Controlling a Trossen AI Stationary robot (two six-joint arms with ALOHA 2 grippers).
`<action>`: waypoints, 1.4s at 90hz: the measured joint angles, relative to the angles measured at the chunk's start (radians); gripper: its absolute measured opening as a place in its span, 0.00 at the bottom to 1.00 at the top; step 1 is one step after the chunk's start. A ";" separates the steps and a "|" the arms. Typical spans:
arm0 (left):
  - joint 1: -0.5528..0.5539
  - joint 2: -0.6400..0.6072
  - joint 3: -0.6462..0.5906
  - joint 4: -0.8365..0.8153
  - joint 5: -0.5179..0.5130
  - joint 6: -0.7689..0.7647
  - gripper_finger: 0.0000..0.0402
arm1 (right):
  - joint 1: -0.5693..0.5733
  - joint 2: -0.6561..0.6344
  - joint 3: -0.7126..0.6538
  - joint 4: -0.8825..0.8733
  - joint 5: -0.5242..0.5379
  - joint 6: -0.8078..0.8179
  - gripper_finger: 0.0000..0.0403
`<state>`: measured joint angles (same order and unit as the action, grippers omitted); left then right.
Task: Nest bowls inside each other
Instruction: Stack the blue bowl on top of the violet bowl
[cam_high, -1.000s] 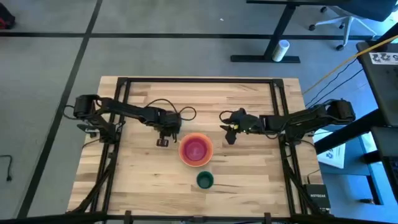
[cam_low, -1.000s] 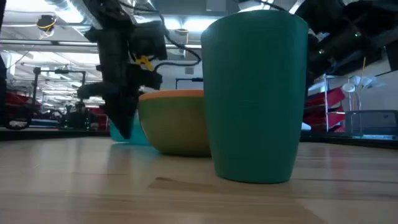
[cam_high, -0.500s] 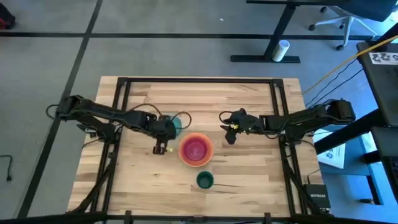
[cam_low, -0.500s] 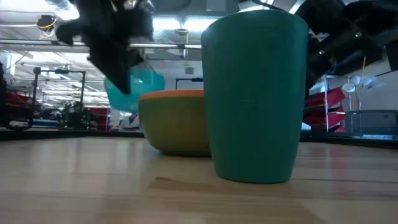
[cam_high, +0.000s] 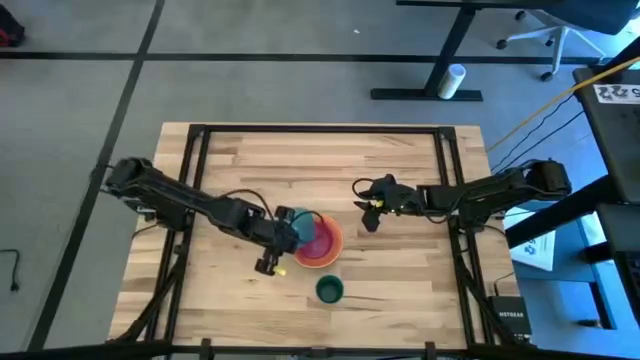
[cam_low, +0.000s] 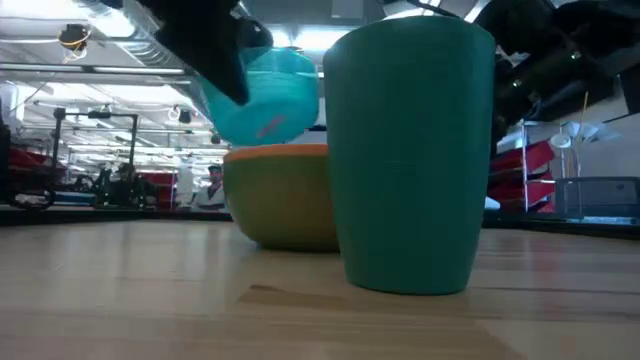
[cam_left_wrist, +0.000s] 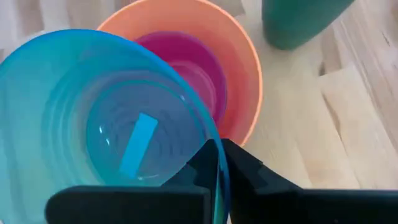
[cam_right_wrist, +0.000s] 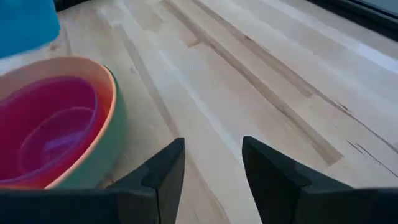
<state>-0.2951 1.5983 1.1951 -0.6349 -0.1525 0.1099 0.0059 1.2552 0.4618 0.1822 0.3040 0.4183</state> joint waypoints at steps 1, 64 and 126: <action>0.000 0.006 0.003 0.001 0.001 0.002 0.00 | 0.000 0.000 0.000 0.000 0.000 0.000 0.37; 0.031 0.200 0.098 0.027 0.090 0.078 0.00 | 0.000 0.006 0.000 0.000 -0.001 0.000 0.37; 0.042 0.225 0.097 0.051 0.101 0.051 0.14 | 0.000 0.007 0.001 0.000 0.002 0.000 0.37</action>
<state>-0.2531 1.8229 1.2926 -0.5837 -0.0513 0.1609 0.0059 1.2621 0.4625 0.1818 0.3056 0.4183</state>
